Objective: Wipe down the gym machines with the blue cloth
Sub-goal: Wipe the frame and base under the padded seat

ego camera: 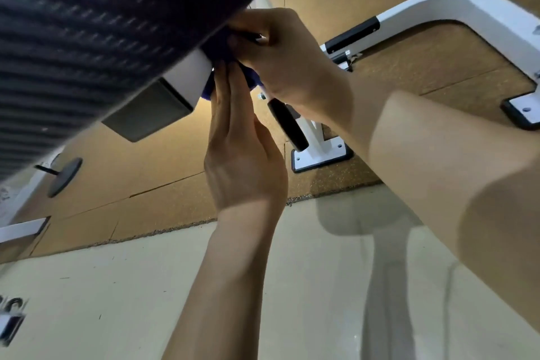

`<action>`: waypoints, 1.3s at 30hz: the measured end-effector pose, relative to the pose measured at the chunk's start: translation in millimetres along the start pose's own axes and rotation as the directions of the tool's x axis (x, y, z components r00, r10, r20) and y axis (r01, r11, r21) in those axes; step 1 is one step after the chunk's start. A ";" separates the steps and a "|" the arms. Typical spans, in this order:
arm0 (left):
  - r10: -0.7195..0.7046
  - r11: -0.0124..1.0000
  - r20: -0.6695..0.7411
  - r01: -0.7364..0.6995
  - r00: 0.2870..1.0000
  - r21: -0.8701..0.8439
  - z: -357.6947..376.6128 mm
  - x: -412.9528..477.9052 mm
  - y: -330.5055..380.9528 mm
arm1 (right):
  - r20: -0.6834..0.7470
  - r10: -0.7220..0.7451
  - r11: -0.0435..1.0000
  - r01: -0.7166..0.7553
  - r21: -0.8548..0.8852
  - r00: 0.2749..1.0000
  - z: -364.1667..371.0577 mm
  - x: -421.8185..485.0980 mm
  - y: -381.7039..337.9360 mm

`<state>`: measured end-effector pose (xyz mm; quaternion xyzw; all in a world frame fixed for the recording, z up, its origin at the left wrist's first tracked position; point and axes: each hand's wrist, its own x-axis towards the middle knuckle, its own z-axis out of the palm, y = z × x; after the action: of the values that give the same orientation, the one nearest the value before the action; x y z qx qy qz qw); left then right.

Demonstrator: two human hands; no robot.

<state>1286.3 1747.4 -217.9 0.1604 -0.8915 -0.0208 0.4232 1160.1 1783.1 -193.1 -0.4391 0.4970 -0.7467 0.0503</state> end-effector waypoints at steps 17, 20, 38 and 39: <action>0.064 0.964 -0.157 -0.102 0.985 -0.244 -79.0 -44.8 -10.1 | -0.124 0.284 0.959 -0.279 0.060 0.951 41.7 -71.7 -85.8; 0.048 0.977 -0.279 -0.103 0.959 -0.186 -68.0 -34.5 -10.2 | -0.153 0.227 0.962 -0.246 -0.117 0.962 34.5 -58.4 -73.7; 0.000 0.999 -0.098 0.003 0.995 0.038 72.7 21.8 -13.7 | 0.018 0.071 0.997 -0.071 0.034 0.997 -17.4 61.4 27.6; 0.007 0.999 -0.094 -0.003 0.996 0.039 70.8 21.8 -15.4 | 0.034 0.065 0.997 -0.066 0.038 0.997 -18.7 61.3 27.1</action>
<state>1223.7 1719.2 -249.6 0.1672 -0.8712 0.0051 0.4615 1099.7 1751.2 -179.5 -0.4336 0.4956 -0.7470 0.0915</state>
